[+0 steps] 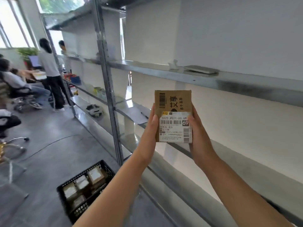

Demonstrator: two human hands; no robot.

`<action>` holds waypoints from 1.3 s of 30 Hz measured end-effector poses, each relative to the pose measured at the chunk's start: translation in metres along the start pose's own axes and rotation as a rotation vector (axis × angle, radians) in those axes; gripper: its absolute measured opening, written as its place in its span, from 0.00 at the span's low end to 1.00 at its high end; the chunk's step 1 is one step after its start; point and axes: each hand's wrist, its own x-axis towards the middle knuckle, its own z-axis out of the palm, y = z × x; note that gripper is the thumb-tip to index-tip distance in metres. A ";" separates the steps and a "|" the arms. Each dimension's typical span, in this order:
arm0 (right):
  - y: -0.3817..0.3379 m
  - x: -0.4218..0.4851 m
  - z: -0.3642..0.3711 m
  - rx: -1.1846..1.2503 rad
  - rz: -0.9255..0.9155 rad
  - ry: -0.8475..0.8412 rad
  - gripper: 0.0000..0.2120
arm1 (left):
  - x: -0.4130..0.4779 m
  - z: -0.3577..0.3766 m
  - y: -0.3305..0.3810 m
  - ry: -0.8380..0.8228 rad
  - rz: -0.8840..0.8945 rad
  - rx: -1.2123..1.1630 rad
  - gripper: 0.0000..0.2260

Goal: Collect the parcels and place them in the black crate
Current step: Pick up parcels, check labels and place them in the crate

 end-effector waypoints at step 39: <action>0.368 0.344 0.446 0.207 0.449 -0.871 0.28 | 0.090 -0.539 -0.215 0.846 -0.481 0.109 0.22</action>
